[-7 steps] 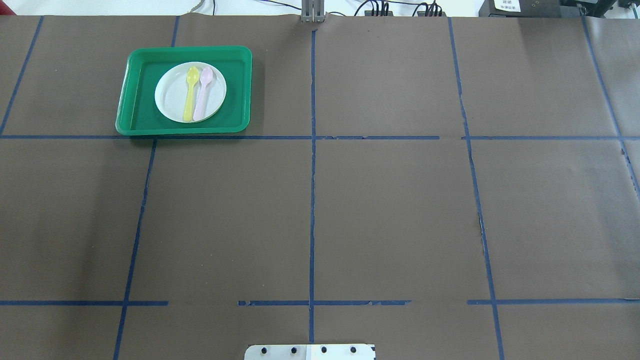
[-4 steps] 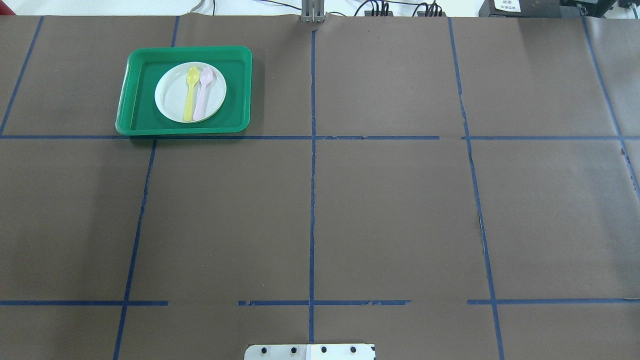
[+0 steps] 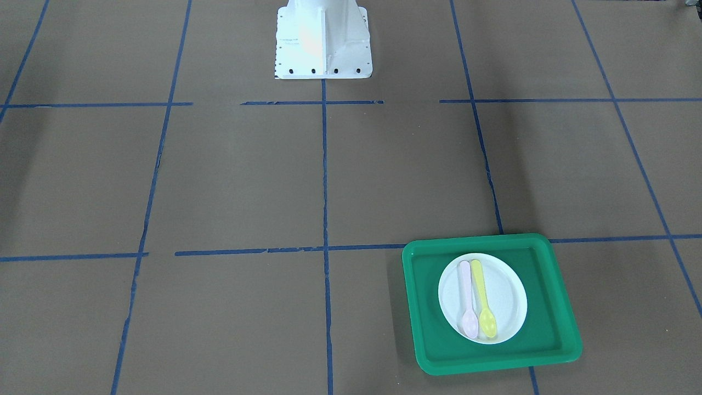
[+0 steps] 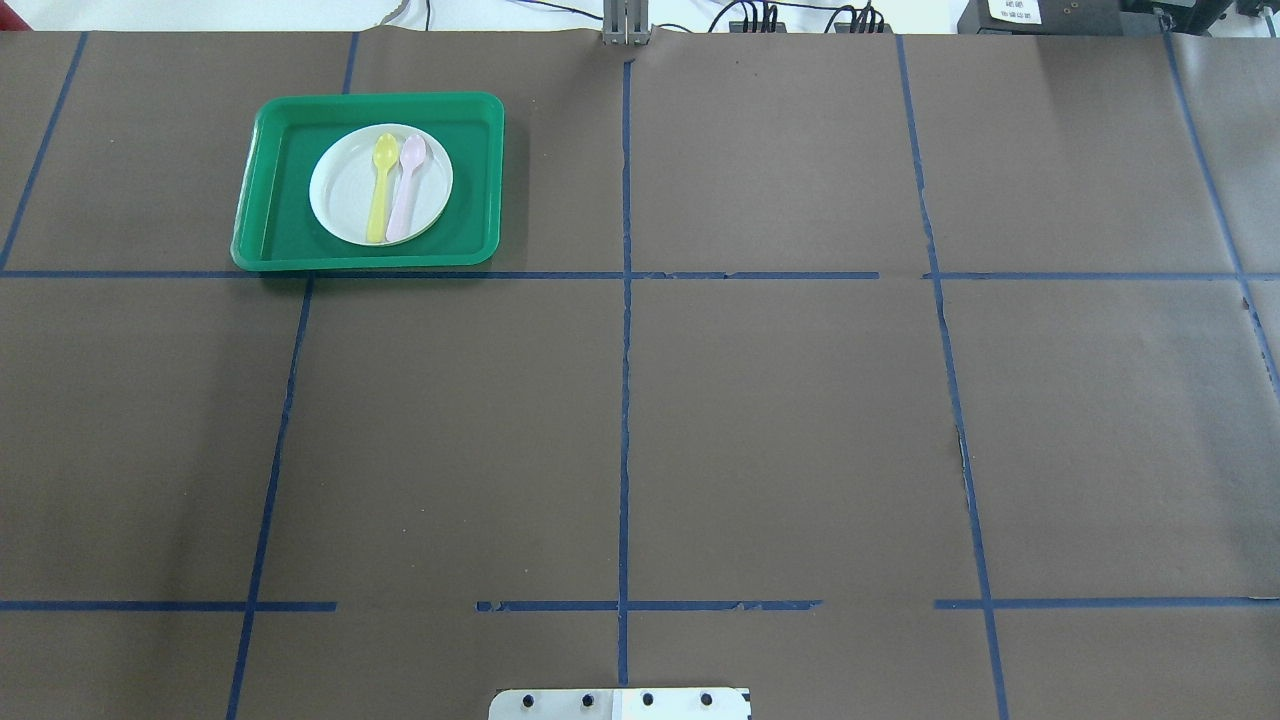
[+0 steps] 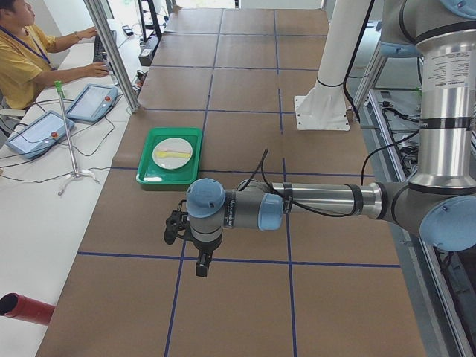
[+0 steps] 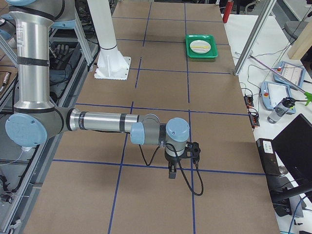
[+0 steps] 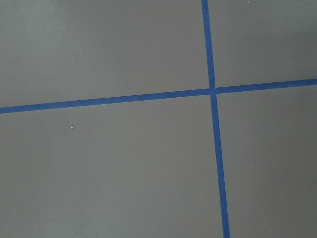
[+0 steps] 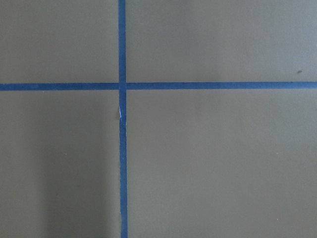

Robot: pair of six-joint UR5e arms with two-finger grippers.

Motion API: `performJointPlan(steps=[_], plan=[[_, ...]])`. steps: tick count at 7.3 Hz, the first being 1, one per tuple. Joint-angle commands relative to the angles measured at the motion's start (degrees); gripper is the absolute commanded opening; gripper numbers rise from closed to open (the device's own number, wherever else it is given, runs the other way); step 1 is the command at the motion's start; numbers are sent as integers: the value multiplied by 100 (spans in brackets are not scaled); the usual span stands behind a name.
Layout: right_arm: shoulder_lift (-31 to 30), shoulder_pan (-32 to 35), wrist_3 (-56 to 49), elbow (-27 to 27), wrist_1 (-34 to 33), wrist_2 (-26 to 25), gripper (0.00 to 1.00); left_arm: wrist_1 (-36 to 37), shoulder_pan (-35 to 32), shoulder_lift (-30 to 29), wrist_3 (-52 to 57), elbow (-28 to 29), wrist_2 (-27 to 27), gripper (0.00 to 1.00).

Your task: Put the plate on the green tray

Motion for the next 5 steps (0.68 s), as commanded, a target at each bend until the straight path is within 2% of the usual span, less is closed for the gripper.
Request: performJointPlan(steps=[1, 5], plan=[[0, 0, 0, 0, 4, -7, 100, -32, 7, -22, 20, -22, 12, 100], [0, 0, 0, 0, 4, 2, 100, -23, 7, -66, 20, -100, 12, 100]])
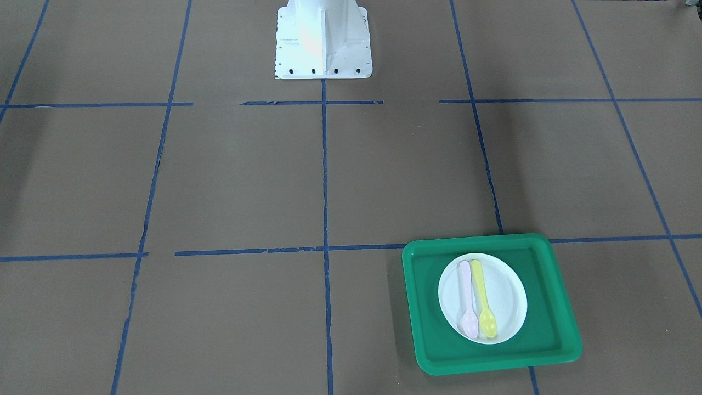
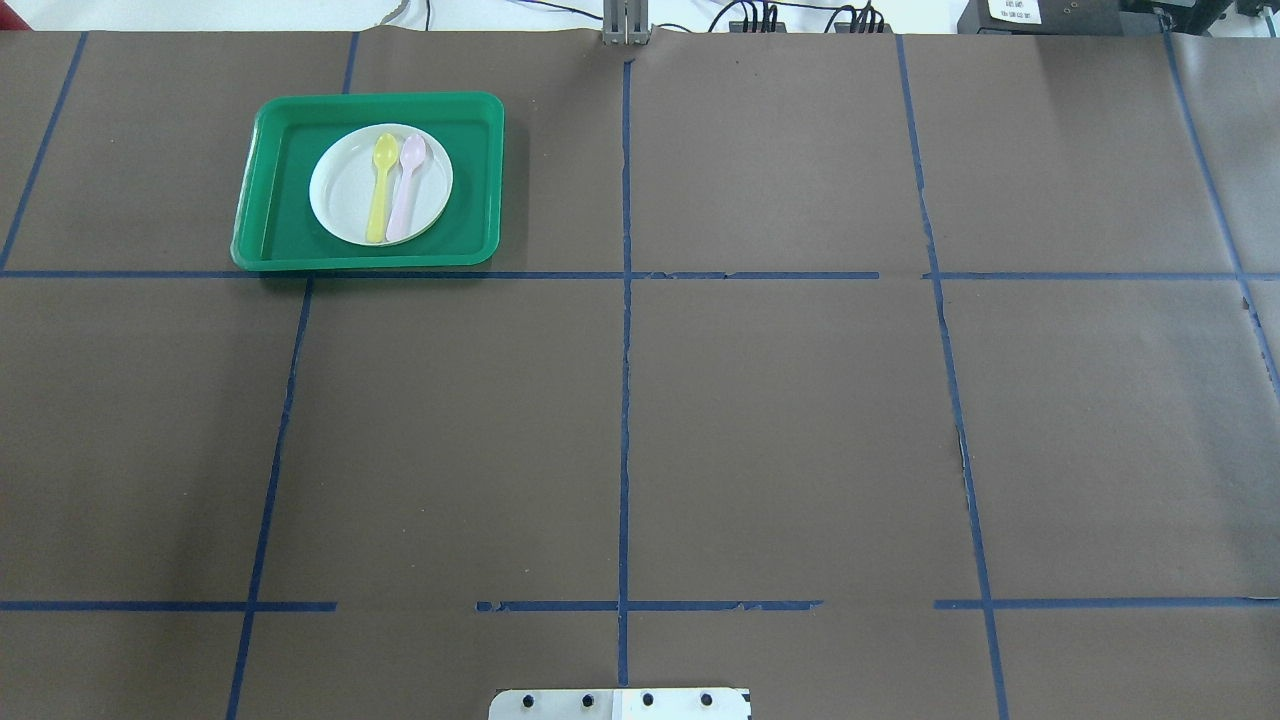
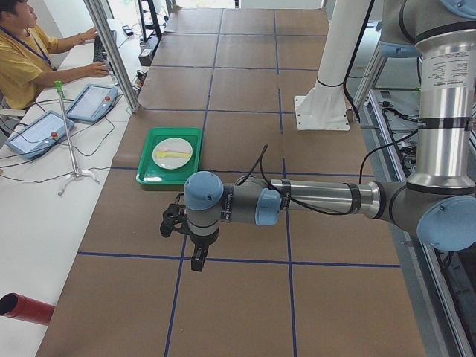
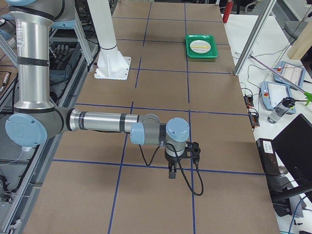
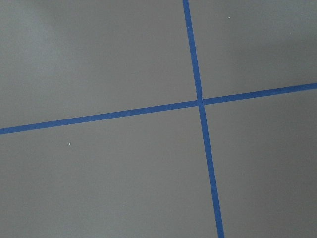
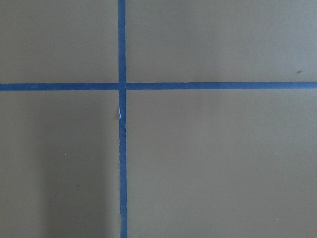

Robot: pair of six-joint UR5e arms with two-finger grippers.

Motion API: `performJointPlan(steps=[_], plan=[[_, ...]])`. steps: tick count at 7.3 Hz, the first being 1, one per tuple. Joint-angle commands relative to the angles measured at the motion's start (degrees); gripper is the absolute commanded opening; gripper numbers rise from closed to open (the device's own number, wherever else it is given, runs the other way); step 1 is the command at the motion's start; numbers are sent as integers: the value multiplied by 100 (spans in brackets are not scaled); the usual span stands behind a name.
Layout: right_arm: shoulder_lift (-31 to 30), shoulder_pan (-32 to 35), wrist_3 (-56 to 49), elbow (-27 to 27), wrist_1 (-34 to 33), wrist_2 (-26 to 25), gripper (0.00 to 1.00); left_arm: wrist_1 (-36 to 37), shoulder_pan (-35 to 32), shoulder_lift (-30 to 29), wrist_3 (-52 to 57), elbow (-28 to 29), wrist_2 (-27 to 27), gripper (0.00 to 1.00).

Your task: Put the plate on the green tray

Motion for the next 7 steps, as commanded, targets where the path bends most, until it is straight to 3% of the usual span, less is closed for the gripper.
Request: performJointPlan(steps=[1, 7], plan=[[0, 0, 0, 0, 0, 3, 100, 3, 0, 3, 0, -33, 0, 100], [0, 0, 0, 0, 0, -6, 100, 3, 0, 64, 0, -121, 0, 100]])
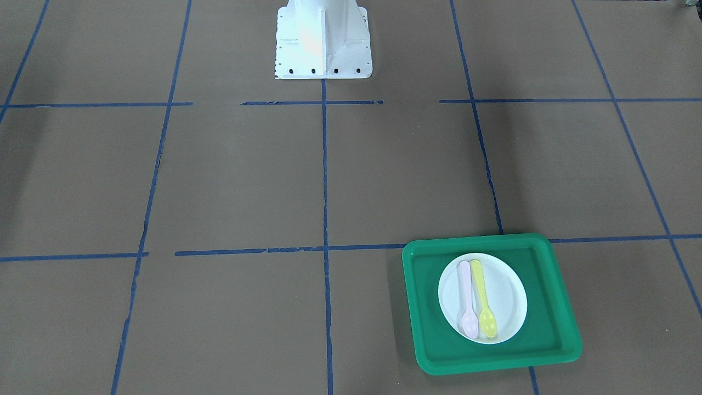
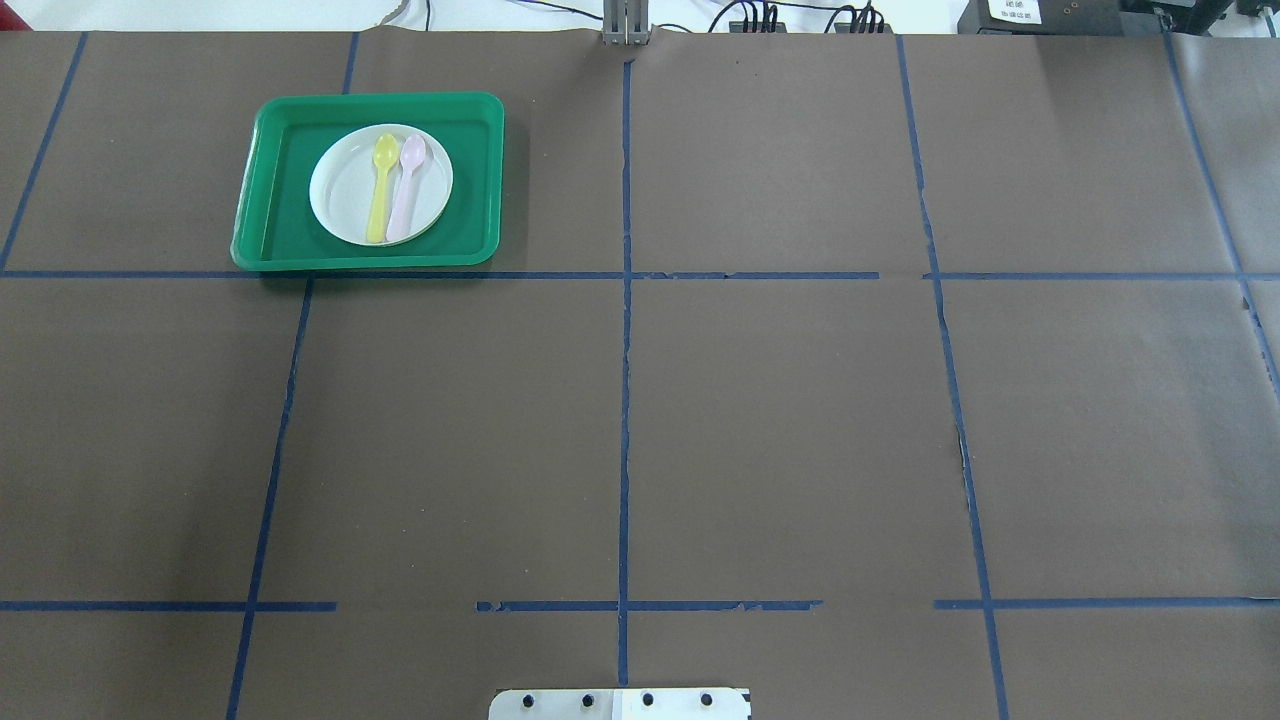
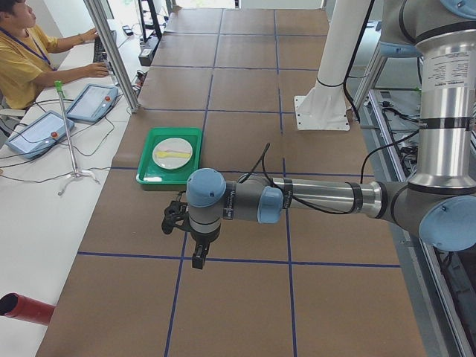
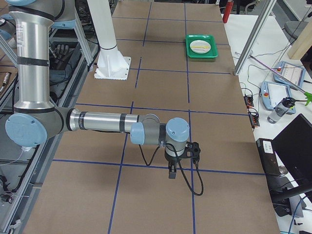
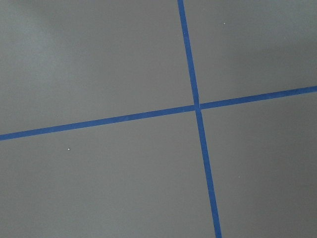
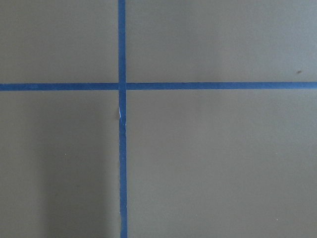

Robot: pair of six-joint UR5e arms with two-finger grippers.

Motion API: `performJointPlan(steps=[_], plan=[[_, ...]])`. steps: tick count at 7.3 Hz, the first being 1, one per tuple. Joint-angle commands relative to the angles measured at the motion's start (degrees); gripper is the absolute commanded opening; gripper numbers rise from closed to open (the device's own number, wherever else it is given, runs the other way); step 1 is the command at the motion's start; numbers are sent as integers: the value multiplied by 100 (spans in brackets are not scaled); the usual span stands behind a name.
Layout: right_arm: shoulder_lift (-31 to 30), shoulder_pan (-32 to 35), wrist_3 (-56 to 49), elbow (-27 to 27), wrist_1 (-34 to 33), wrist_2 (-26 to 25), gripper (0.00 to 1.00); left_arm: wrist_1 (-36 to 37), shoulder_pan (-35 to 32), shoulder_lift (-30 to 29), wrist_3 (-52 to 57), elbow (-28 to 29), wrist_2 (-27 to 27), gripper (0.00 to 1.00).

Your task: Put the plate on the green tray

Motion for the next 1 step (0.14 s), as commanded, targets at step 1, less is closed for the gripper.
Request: performJointPlan(steps=[1], plan=[[0, 0, 0, 0, 0, -1, 100, 0, 0, 6, 0, -2, -6, 100]])
